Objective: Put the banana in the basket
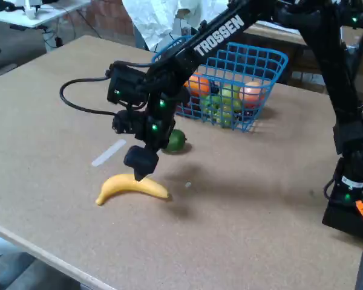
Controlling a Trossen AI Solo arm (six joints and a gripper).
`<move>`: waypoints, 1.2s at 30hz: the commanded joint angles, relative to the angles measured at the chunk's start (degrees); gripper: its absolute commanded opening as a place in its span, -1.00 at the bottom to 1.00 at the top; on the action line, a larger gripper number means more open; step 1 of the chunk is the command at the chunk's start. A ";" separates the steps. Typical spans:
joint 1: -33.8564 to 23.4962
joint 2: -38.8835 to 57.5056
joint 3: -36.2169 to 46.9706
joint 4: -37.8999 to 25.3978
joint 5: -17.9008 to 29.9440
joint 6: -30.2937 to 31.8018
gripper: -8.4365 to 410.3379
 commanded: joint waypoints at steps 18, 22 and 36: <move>0.90 9.40 0.00 8.26 -5.01 -0.52 0.89; 0.96 9.11 0.00 9.09 -4.98 -1.55 0.69; 1.07 8.98 0.02 8.87 -4.79 -0.15 -0.63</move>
